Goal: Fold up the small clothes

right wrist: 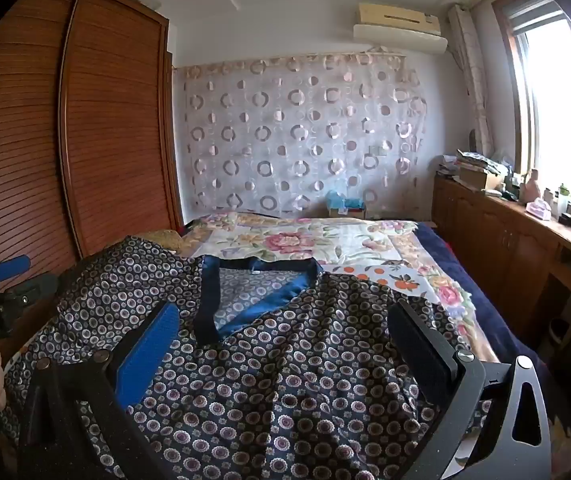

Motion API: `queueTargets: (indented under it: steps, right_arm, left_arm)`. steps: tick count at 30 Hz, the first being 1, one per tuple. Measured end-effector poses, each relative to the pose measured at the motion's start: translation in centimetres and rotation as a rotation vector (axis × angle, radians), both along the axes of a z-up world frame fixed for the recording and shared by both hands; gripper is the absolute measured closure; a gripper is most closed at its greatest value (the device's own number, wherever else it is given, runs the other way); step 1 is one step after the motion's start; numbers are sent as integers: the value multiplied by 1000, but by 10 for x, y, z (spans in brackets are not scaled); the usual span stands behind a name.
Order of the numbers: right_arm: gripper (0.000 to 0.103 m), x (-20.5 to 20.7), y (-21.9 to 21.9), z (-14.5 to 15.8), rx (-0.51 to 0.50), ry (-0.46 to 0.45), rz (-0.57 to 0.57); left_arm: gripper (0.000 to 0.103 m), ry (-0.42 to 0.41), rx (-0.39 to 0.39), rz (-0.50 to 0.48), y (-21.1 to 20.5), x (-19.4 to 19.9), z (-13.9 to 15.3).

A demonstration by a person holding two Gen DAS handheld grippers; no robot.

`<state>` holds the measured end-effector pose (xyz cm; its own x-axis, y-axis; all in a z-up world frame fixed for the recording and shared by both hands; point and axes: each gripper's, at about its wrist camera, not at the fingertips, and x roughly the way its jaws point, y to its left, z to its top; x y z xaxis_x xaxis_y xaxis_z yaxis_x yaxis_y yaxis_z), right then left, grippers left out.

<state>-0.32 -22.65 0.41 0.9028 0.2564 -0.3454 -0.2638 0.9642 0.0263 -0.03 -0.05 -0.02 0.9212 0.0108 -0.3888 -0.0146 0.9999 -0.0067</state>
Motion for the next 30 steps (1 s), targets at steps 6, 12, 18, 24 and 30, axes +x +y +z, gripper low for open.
queueTargets:
  steps: [6, 12, 18, 24, 30]
  right_arm:
    - [0, -1, 1, 1, 1, 0, 3]
    - [0, -1, 0, 1, -1, 3, 3]
    - [0, 0, 0, 1, 1, 2, 1]
    - [0, 0, 0, -1, 2, 2, -1]
    - [0, 0, 0, -2, 3, 4, -3]
  left_arm:
    - [0, 6, -15, -4, 4, 0, 0]
    - [0, 7, -12, -4, 3, 0, 0]
    - [0, 7, -12, -3, 2, 0, 0]
    - [0, 5, -10, -3, 3, 1, 3]
    - [0, 4, -10, -3, 3, 1, 3]
